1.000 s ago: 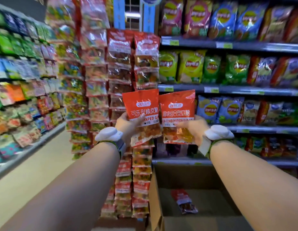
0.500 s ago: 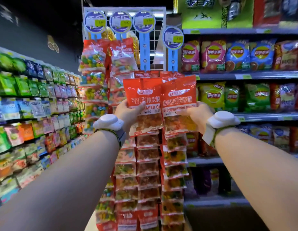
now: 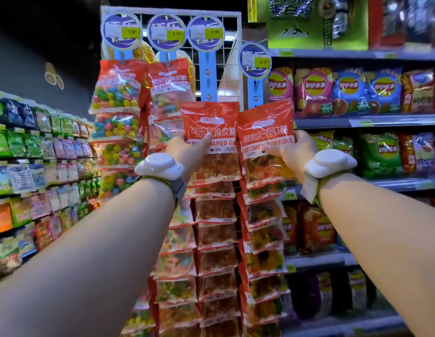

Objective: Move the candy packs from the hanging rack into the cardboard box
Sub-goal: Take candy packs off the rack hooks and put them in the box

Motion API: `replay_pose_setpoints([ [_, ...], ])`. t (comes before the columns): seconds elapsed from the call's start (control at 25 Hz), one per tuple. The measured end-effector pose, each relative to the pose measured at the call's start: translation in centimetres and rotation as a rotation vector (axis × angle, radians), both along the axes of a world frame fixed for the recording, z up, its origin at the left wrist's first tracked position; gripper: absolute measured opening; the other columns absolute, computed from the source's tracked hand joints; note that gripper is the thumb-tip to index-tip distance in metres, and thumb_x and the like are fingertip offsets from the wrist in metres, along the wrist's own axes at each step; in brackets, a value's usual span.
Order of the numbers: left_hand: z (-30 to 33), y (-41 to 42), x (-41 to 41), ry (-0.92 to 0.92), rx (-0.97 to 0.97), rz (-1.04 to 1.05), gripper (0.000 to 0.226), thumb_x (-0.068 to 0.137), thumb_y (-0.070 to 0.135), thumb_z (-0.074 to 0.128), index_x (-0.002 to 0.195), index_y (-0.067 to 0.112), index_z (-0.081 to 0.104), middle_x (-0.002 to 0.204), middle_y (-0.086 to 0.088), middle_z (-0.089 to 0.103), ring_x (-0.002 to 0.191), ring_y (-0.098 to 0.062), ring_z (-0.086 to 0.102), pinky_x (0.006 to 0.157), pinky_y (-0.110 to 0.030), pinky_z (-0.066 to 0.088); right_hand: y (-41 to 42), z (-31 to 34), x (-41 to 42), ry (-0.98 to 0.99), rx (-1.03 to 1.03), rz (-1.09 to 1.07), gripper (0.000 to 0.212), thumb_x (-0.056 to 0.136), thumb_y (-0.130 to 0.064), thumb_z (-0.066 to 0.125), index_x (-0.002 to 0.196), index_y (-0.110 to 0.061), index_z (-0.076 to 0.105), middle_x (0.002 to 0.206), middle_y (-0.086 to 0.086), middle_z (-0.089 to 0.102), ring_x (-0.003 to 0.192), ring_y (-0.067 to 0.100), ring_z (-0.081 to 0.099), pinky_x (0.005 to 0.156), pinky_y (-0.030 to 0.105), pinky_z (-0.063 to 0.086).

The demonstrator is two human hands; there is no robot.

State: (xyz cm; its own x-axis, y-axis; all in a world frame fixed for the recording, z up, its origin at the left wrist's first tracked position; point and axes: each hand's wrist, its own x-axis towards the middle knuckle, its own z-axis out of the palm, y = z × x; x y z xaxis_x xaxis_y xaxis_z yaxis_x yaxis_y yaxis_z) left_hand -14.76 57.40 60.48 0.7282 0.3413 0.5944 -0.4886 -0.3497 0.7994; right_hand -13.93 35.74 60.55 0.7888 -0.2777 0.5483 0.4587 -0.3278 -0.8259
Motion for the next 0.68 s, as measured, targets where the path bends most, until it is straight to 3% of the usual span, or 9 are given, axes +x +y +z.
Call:
replay_pose_setpoints([
  [0.16, 1.5, -0.6, 3.8, -0.040, 0.051, 0.036, 0.020, 0.084, 0.046, 0.069, 0.091, 0.027, 0.063, 0.099, 0.002, 0.072, 0.093, -0.022, 0.069, 0.089, -0.044, 0.056, -1.1, 1.3, 4.7, -0.035, -0.013, -0.006, 0.041, 0.074, -0.023, 0.079, 0.108, -0.012, 0.060, 0.109, 0.003, 0.068, 0.103, 0.022, 0.064, 0.096, 0.040, 0.049],
  [0.28, 4.2, -1.6, 5.7, -0.118, 0.075, 0.056, 0.019, 0.087, 0.042, 0.067, 0.093, 0.024, 0.064, 0.095, 0.001, 0.072, 0.089, -0.023, 0.069, 0.087, -0.040, 0.056, -2.1, 2.8, 7.3, -0.126, 0.084, -0.058, 0.056, 0.074, -0.023, 0.079, 0.121, -0.009, 0.051, 0.115, 0.004, 0.063, 0.107, 0.022, 0.060, 0.092, 0.032, 0.045],
  [0.4, 7.2, -3.3, 8.2, -0.164, 0.081, 0.110, 0.040, 0.087, 0.047, 0.065, 0.114, 0.017, 0.064, 0.098, 0.001, 0.070, 0.086, -0.019, 0.068, 0.082, -0.033, 0.055, -3.4, 4.6, 10.2, -0.178, 0.088, -0.009, 0.057, 0.072, -0.025, 0.081, 0.119, -0.014, 0.052, 0.106, -0.001, 0.063, 0.102, 0.020, 0.062, 0.092, 0.033, 0.049],
  [0.52, 9.5, -4.1, 10.3, -0.169, 0.116, 0.216, 0.068, 0.076, 0.063, 0.064, 0.120, 0.012, 0.061, 0.112, -0.008, 0.069, 0.102, -0.029, 0.066, 0.093, -0.044, 0.053, -3.9, 6.5, 12.4, -0.222, 0.022, 0.028, 0.052, 0.070, -0.025, 0.082, 0.115, -0.016, 0.058, 0.105, 0.000, 0.069, 0.096, 0.019, 0.066, 0.092, 0.040, 0.053],
  [0.68, 11.6, -4.0, 11.6, -0.096, 0.230, 0.371, 0.078, 0.088, 0.060, 0.053, 0.136, -0.001, 0.044, 0.129, -0.018, 0.056, 0.119, -0.035, 0.055, 0.100, -0.045, 0.047, -3.3, 8.1, 14.1, -0.343, 0.054, 0.094, 0.083, 0.070, -0.016, 0.082, 0.141, -0.019, 0.039, 0.106, -0.010, 0.057, 0.101, 0.009, 0.057, 0.098, 0.033, 0.048],
])
